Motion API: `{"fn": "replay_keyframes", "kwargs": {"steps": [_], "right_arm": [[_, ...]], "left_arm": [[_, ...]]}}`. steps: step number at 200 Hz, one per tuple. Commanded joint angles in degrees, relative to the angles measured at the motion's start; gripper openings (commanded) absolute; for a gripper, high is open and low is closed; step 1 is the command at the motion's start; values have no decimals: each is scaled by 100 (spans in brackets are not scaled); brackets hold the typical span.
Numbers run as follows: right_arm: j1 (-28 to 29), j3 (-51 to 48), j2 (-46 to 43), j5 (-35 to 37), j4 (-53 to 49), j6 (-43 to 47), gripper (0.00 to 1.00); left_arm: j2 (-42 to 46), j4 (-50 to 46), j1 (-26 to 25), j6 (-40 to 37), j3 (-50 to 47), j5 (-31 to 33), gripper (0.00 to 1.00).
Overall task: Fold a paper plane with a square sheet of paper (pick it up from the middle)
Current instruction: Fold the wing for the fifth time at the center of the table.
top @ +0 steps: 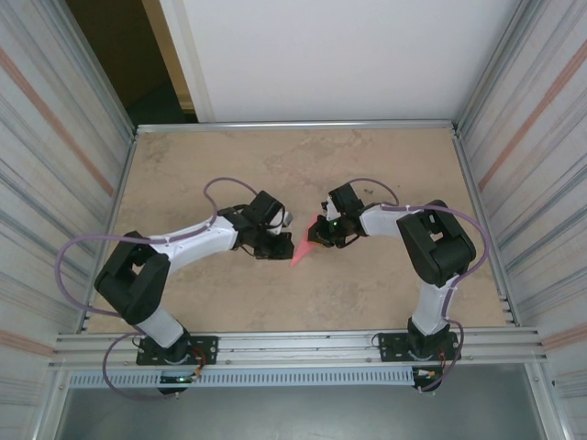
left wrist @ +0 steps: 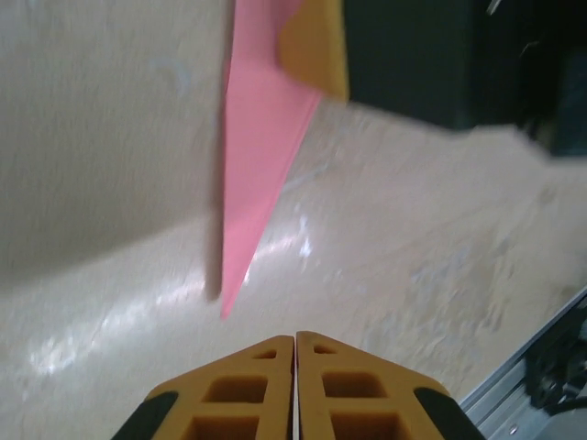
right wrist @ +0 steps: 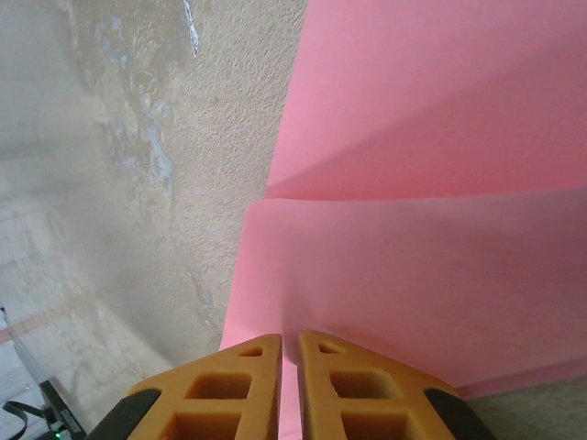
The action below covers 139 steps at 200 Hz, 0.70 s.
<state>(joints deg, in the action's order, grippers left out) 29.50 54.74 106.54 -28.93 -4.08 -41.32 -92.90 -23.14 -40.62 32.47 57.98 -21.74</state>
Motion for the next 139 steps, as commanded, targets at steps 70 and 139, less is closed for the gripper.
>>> {"fn": "replay_keyframes", "kwargs": {"steps": [70, 139], "right_arm": [[-23, -113, -9, 226, -260, 20, 13], [-174, 211, -302, 327, -629, 309, 13]], "left_arm": [[-1529, 481, 19, 146, 820, -284, 3], [-1740, 222, 20, 194, 426, 7, 2]]}}
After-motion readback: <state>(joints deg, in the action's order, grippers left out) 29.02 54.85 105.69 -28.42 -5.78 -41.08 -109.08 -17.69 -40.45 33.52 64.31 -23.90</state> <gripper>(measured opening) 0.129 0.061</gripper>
